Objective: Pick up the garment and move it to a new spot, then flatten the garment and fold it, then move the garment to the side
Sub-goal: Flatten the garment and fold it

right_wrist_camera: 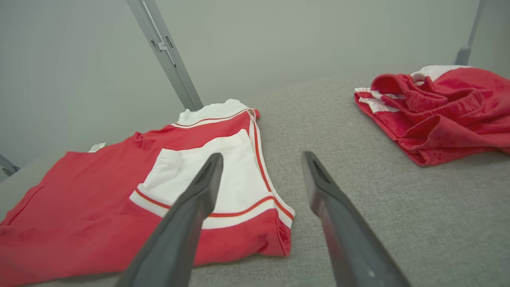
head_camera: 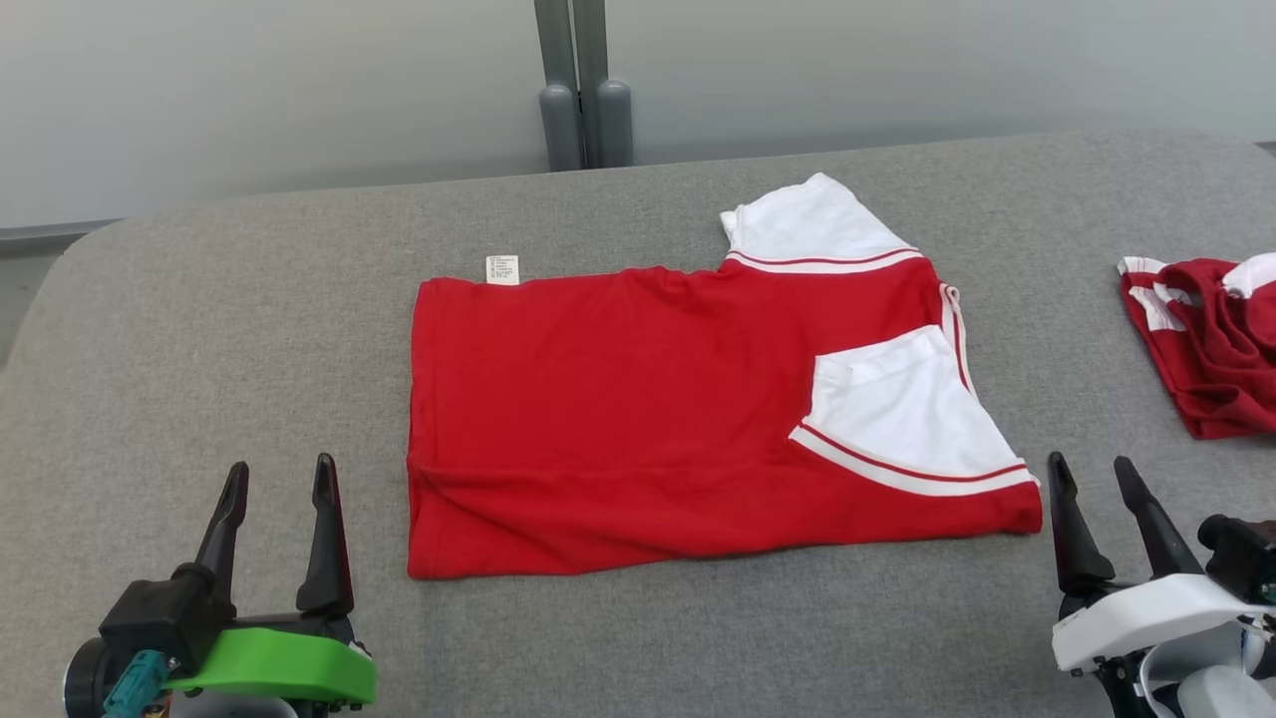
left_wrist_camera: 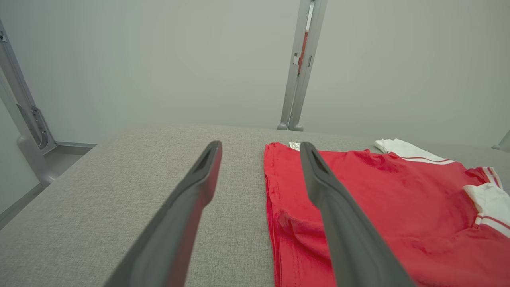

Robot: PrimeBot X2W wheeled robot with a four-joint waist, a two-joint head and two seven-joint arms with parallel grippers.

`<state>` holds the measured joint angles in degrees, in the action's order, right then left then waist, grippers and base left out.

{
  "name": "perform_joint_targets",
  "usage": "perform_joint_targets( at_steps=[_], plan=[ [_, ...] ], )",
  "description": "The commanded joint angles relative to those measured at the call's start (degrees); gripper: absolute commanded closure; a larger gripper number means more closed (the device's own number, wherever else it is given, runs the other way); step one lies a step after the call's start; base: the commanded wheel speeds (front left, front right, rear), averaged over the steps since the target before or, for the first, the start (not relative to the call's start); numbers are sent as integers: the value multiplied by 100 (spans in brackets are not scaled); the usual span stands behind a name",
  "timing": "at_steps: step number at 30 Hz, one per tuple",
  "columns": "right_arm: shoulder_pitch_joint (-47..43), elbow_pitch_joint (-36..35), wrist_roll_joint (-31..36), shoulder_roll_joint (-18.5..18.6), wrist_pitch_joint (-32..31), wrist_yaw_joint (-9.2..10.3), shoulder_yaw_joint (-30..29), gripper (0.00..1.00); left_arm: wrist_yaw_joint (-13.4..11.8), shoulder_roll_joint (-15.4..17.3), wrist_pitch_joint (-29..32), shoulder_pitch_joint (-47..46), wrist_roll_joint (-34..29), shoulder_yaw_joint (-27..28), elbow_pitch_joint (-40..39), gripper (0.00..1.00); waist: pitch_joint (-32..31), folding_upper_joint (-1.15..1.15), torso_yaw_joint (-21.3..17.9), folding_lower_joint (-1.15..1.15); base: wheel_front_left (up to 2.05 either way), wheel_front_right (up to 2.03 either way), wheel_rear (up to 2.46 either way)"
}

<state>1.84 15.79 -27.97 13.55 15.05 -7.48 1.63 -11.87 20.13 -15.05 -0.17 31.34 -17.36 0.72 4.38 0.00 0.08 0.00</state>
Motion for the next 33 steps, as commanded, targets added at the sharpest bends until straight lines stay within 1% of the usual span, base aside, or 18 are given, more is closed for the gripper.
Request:
perform_joint_targets(
  at_steps=[1,2,6,9,13,20,28,31,32,33],
  plan=[
    [75,102,-28,7,13,-3,38,0,111,-58,-15,72,-117,76,72,0,12,0,11,0,0,0,0],
    [131,212,-44,18,-23,-3,74,0,196,-88,-14,78,-179,79,154,0,18,0,6,0,0,0,0],
    [423,707,-149,4,-309,-3,151,0,379,-203,3,-8,-205,-28,567,0,82,0,-25,0,0,0,0],
    [642,1099,-197,-32,-556,-3,185,0,454,-267,181,-230,-181,-163,967,0,143,0,-18,0,0,0,0],
    [903,1525,-281,-104,-811,-3,245,0,636,-407,425,-495,-140,-392,1571,0,212,0,6,0,0,0,0],
    [1125,1842,-400,-173,-880,-3,418,0,936,-617,755,-933,-52,-689,2516,0,290,0,-27,0,0,0,0],
    [1317,2204,-456,-225,-1001,-3,435,0,1107,-755,1179,-1284,24,-851,3116,0,292,0,-56,0,0,0,0],
    [1384,2311,-465,-247,-1062,-3,453,0,1128,-778,1391,-1375,79,-904,3293,0,276,0,-57,0,0,0,0],
    [1397,2354,-488,-259,-1115,-3,475,10,1138,-797,1454,-1383,89,-924,3350,41,267,0,-57,0,0,0,0],
    [1410,2381,-499,-262,-1143,-3,497,34,1142,-807,1477,-1394,97,-937,3390,55,258,0,-55,0,0,0,0]
  ],
)
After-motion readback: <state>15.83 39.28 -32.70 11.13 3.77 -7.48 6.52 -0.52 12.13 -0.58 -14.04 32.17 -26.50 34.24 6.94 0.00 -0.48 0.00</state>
